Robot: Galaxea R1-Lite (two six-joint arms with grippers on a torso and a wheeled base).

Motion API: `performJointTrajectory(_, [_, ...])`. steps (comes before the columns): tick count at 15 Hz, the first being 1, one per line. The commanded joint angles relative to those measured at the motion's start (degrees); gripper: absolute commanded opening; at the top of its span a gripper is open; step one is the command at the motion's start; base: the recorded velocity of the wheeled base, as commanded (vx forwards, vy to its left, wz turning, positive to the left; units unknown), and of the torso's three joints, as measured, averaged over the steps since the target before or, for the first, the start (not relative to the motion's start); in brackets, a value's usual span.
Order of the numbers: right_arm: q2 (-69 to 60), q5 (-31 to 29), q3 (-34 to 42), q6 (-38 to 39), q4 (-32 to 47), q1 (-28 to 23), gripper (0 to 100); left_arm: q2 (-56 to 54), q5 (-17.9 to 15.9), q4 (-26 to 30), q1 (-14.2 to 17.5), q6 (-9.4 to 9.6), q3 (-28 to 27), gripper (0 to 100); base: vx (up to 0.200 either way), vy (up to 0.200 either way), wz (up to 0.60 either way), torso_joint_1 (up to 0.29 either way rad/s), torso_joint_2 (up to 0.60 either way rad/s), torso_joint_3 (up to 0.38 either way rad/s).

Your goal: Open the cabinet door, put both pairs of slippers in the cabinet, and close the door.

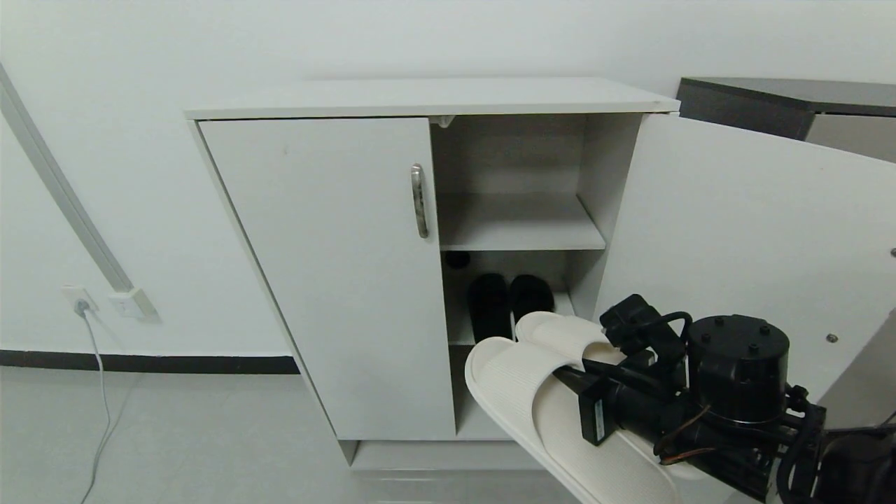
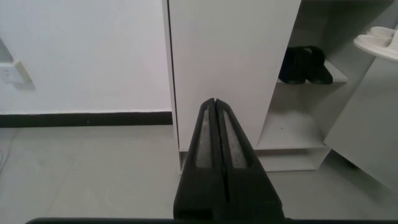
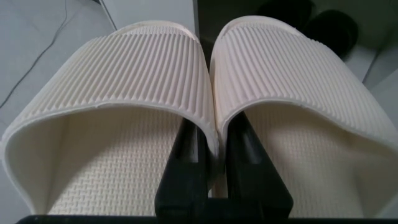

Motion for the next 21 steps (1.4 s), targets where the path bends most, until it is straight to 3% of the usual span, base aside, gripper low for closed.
performJointTrajectory(1, [0.1, 0.0, 0.0, 0.0, 0.0, 0.0, 0, 0.0, 0.0, 0.0, 0.0, -0.04, 0.0, 0, 0.0, 0.0, 0.0, 0.0, 0.0, 0.0])
performJointTrajectory(5, [0.2, 0.1, 1.0, -2.4, 0.0, 0.2, 0, 0.0, 0.0, 0.0, 0.0, -0.04, 0.0, 0, 0.0, 0.0, 0.0, 0.0, 0.0, 0.0])
performJointTrajectory(7, [3.0, -1.3, 0.8, -3.6, -4.3, 0.3, 0, 0.0, 0.0, 0.0, 0.0, -0.04, 0.0, 0, 0.0, 0.0, 0.0, -0.002, 0.17, 0.146])
performJointTrajectory(8, [5.5, -3.9, 0.0, -3.6, -6.9, 1.3, 0, 0.0, 0.0, 0.0, 0.0, 0.05, 0.0, 0, 0.0, 0.0, 0.0, -0.002, 0.09, 0.056])
performJointTrajectory(10, [11.4, -16.4, -7.0, -2.1, -5.9, 4.0, 0, 0.0, -0.1, 0.0, 0.0, -0.04, 0.0, 0, 0.0, 0.0, 0.0, 0.0, 0.0, 0.0])
performJointTrajectory(12, [17.3, -29.6, -16.8, 1.0, 0.1, 5.7, 0, 0.0, 0.0, 0.0, 0.0, -0.04, 0.0, 0, 0.0, 0.0, 0.0, 0.0, 0.0, 0.0])
performJointTrajectory(13, [17.6, -31.3, -18.1, 1.2, 1.1, 5.7, 0, 0.0, 0.0, 0.0, 0.0, -0.04, 0.0, 0, 0.0, 0.0, 0.0, 0.0, 0.0, 0.0])
performJointTrajectory(14, [17.5, -36.0, -24.1, 2.8, 7.2, 5.3, 0, 0.0, 0.0, 0.0, 0.0, -0.04, 0.0, 0, 0.0, 0.0, 0.0, 0.0, 0.0, 0.0])
performJointTrajectory(18, [13.8, -42.3, -38.3, 10.3, 28.5, 5.1, 0, 0.0, 0.0, 0.0, 0.0, -0.04, 0.0, 0, 0.0, 0.0, 0.0, 0.0, 0.0, 0.0])
performJointTrajectory(21, [13.5, -44.7, -42.3, 9.3, 29.3, 5.4, 0, 0.0, 0.0, 0.0, 0.0, -0.04, 0.0, 0, 0.0, 0.0, 0.0, 0.0, 0.0, 0.0])
